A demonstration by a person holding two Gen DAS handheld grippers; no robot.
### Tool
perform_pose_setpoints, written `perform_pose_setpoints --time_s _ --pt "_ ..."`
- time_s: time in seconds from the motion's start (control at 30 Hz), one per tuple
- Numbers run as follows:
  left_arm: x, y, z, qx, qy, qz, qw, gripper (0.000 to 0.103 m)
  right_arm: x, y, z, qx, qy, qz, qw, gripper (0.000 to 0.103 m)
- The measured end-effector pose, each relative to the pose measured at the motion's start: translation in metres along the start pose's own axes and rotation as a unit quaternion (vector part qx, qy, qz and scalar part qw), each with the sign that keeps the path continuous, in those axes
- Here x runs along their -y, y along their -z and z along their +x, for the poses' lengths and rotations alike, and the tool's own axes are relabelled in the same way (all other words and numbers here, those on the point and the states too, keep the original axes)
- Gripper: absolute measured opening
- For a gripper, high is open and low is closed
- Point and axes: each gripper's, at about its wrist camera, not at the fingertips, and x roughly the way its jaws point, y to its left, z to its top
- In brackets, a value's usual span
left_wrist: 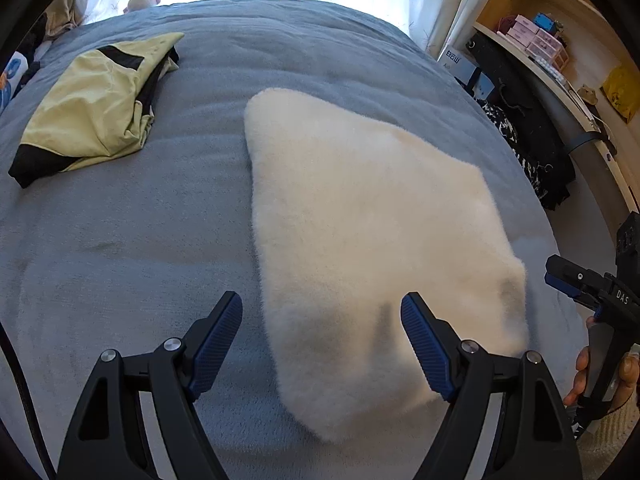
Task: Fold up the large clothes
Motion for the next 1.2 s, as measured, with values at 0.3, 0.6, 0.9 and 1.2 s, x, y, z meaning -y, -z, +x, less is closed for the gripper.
perform_pose_setpoints --time_s 0.3,0.6,0.9,1.2 --pt "-0.005 -0.002 0.031 -0.023 0.024 -0.017 0.9993 0.08 0.013 0.001 0.026 -0.03 -0.008 0.015 0.999 0.103" --pt "-0.001 -0.006 0.047 -0.021 0.041 -0.015 0.9988 0.091 0.016 0.004 0.046 -0.058 -0.044 0.008 0.997 0.103" --pt "-0.007 -0.01 0.067 -0.03 0.086 -0.023 0.9956 0.102 0.005 -0.003 0.072 -0.086 -0.093 -0.017 0.992 0.103" --pt "-0.015 -0.018 0.084 -0.041 0.133 -0.014 0.9901 0.103 0.005 -0.014 0.13 -0.154 -0.166 -0.02 0.974 0.103"
